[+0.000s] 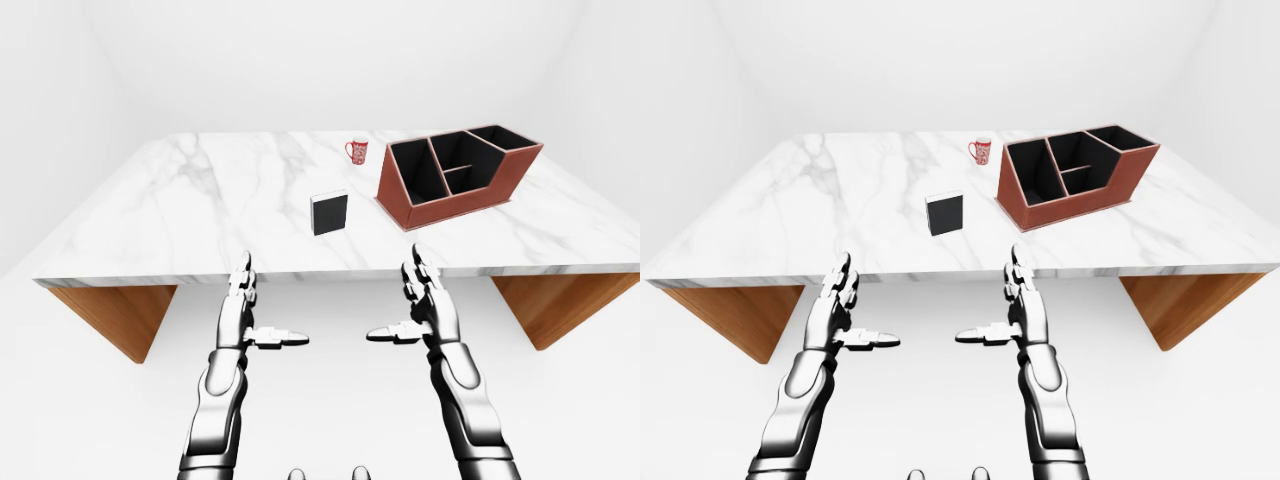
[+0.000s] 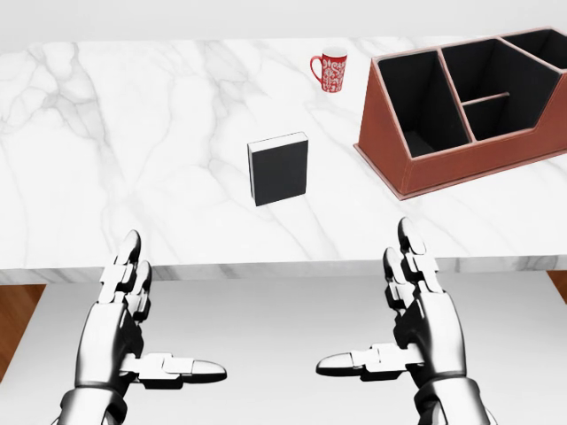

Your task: Pick up the book and place it in the right compartment of the caddy.

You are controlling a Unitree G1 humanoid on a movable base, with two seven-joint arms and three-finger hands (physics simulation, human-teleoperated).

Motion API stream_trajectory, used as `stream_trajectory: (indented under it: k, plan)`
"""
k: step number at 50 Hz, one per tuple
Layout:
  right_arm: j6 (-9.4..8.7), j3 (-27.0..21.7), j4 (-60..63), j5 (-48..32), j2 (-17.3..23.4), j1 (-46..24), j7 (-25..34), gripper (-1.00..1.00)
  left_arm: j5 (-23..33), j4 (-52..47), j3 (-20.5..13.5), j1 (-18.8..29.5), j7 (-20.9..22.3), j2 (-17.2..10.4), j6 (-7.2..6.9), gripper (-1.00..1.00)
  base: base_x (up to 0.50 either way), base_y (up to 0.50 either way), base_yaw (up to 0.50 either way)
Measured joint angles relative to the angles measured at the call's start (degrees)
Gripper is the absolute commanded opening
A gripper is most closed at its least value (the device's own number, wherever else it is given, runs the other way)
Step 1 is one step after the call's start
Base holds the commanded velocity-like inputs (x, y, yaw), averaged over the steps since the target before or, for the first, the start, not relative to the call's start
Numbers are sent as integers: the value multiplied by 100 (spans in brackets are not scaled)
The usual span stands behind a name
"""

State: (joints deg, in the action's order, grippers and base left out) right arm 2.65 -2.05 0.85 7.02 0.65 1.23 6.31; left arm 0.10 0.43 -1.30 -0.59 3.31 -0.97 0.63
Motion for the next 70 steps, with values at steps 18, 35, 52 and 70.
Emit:
stream_trajectory:
  k: [18,35,52,70]
  plan:
    - [70,-8,5,59,3,13,47,100,23,15,4,-9,45,0,33,100,0,0,42]
    - [36,-13,-15,79,2,-11,31,100,5,36,-14,16,32,-2,-24,100,0,0,42]
    - [14,33,-61,34,-15,-17,80,100,-12,76,-30,24,27,-26,-30,100,4,-12,0]
    - [-18,12,-73,47,5,-21,103,100,-9,75,-8,24,42,-5,-24,100,18,-47,0]
